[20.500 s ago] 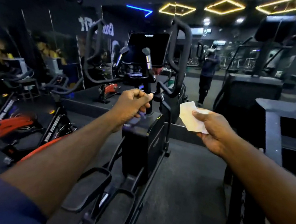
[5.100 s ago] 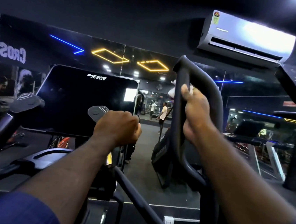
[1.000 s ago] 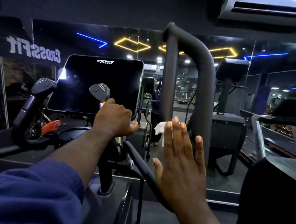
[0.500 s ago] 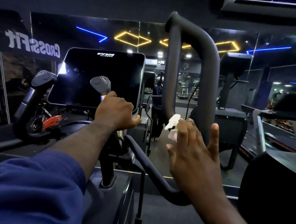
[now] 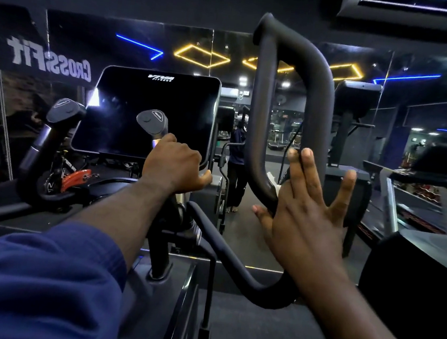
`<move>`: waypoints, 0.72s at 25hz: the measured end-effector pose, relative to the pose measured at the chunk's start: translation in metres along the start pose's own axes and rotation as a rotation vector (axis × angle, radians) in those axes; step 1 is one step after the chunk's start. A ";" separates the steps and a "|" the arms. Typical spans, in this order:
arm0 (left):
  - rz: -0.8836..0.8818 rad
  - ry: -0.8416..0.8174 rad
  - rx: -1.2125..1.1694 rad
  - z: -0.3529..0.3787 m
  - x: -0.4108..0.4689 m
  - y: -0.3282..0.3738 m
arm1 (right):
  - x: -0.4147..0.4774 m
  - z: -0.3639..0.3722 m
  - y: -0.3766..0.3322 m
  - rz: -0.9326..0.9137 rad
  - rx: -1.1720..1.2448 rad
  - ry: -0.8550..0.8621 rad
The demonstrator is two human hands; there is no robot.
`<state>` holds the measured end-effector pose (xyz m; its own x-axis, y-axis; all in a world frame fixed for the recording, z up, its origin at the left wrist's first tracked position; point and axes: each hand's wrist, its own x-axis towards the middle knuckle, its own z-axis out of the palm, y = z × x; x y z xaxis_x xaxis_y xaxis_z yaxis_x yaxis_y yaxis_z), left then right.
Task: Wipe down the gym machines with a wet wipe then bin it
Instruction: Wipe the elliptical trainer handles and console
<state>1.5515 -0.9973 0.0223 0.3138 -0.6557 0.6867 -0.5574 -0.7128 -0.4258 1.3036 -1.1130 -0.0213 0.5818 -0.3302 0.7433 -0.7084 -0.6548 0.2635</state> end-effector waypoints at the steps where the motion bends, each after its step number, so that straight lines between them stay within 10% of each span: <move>1: -0.001 -0.004 -0.003 0.000 0.000 0.000 | 0.009 -0.002 -0.001 -0.014 -0.042 -0.030; 12: 0.025 0.015 -0.039 -0.002 -0.002 0.000 | -0.037 0.049 -0.003 0.078 0.433 0.451; 18: 0.002 0.038 -0.082 0.002 0.001 0.000 | -0.005 0.031 0.016 -0.407 0.330 0.381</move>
<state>1.5537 -0.9982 0.0218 0.2838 -0.6463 0.7083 -0.6199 -0.6873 -0.3788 1.3016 -1.1429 -0.0397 0.5525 0.2130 0.8059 -0.2653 -0.8716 0.4122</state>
